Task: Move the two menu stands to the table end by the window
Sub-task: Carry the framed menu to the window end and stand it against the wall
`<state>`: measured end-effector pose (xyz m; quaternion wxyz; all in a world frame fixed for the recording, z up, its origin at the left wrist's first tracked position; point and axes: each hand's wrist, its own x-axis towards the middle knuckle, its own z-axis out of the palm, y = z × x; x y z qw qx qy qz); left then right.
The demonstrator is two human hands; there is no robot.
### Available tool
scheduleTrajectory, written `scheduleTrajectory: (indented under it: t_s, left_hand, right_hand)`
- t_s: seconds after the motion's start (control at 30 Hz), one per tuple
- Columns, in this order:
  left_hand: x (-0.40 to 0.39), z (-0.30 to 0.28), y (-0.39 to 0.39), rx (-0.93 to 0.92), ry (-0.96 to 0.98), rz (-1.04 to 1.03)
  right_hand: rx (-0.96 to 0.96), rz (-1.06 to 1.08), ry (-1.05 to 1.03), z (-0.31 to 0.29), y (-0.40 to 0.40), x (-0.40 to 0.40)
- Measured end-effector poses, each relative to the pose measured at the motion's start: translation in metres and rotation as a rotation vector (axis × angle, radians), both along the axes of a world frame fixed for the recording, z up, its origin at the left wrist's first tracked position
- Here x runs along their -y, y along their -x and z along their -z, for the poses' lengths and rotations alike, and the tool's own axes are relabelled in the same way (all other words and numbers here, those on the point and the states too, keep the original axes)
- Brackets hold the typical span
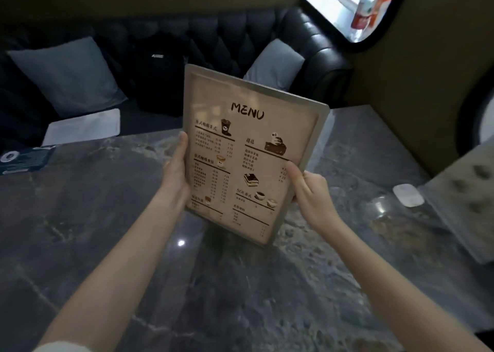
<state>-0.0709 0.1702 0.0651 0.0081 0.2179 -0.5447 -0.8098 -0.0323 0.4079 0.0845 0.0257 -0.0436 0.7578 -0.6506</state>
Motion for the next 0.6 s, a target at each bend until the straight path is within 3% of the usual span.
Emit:
scheduleTrajectory:
  t_s: [0.6]
  left_hand:
    - [-0.255,0.001,0.105,-0.043,0.050,0.244]
  right_hand:
    - [0.032,0.297,-0.019,0.000,0.049,-0.236]
